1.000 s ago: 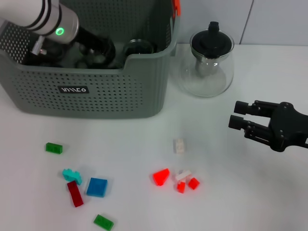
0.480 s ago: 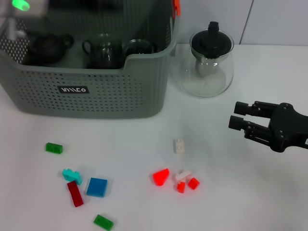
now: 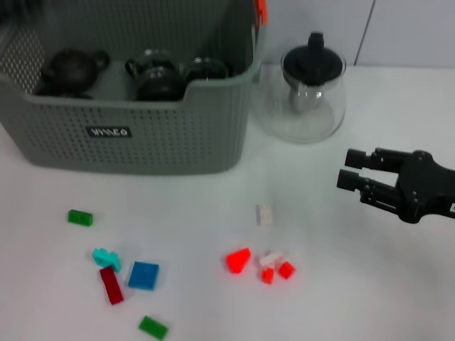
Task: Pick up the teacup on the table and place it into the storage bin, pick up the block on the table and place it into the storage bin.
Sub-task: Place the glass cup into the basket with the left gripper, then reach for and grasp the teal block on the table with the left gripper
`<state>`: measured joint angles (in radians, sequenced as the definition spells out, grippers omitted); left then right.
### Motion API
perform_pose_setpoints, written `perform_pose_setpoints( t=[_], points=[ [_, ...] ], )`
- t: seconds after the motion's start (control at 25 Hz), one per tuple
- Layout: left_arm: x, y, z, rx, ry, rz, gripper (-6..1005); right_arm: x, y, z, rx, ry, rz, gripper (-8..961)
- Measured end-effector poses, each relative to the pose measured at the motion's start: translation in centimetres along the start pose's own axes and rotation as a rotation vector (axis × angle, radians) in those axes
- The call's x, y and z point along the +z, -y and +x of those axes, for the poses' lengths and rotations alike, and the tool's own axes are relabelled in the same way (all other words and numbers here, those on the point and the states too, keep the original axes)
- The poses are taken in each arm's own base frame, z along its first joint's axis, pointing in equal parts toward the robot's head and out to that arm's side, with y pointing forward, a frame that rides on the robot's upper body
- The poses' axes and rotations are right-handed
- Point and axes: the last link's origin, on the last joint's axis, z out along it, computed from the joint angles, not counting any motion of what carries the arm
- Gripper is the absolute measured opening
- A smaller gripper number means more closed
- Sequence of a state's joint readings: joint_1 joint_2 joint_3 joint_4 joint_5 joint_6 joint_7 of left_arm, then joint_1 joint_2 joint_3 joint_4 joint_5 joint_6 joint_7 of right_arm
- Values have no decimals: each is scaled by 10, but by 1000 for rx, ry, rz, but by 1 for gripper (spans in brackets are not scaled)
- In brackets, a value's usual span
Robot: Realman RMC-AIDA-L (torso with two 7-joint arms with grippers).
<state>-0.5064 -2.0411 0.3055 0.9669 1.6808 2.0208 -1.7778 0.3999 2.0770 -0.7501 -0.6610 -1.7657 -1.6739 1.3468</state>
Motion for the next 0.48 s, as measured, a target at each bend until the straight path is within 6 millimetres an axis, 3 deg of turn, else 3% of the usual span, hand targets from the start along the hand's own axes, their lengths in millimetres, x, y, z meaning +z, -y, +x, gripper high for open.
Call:
perform_pose_setpoints(
  t=[0.28,0.48],
  points=[
    [-32,-19,-98,82,350,103,360,2,0,-2,3,1,-4,475],
    [-44,-30,-152,142,395,160,358,3,0,-1,3,2,-4,475]
  ],
)
